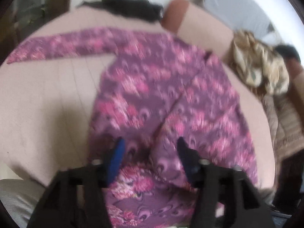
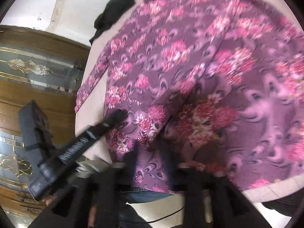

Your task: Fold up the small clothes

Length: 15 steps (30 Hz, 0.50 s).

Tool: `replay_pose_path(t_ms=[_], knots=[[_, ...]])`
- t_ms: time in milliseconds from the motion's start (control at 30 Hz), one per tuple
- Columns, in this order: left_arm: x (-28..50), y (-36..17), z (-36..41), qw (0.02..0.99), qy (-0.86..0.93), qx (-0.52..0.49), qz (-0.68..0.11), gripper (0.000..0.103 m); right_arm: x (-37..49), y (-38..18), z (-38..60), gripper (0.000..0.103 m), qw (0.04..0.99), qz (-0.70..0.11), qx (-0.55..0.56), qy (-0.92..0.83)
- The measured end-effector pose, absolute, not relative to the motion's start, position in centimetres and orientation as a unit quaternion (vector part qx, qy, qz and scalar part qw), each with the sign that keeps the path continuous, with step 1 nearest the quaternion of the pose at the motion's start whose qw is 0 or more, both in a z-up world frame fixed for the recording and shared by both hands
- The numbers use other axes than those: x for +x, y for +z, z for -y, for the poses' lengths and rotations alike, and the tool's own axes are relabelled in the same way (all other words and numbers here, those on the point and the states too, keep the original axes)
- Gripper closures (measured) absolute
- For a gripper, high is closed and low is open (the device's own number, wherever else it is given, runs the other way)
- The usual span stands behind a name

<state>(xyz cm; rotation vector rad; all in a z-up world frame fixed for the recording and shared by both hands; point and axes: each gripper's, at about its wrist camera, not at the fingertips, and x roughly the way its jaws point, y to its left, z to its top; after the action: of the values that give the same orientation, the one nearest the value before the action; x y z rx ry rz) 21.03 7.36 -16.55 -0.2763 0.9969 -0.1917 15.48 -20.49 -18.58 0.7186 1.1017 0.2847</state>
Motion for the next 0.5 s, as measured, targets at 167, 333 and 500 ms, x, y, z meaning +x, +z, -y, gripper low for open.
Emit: replay_pose_path(t_ms=[167, 333, 500], knots=[[21.3, -16.0, -8.9, 0.868, -0.071, -0.156, -0.466, 0.044, 13.9, -14.7, 21.6, 0.029, 0.833, -0.466, 0.282, 0.099], [20.7, -14.9, -9.1, 0.884, -0.06, -0.145, -0.44, 0.044, 12.5, -10.9, 22.6, 0.016, 0.887, -0.401, 0.224, 0.046], [19.7, -13.3, -8.7, 0.908, -0.046, -0.118, -0.399, 0.029, 12.1, -8.3, 22.2, 0.008, 0.913, -0.362, 0.183, 0.036]])
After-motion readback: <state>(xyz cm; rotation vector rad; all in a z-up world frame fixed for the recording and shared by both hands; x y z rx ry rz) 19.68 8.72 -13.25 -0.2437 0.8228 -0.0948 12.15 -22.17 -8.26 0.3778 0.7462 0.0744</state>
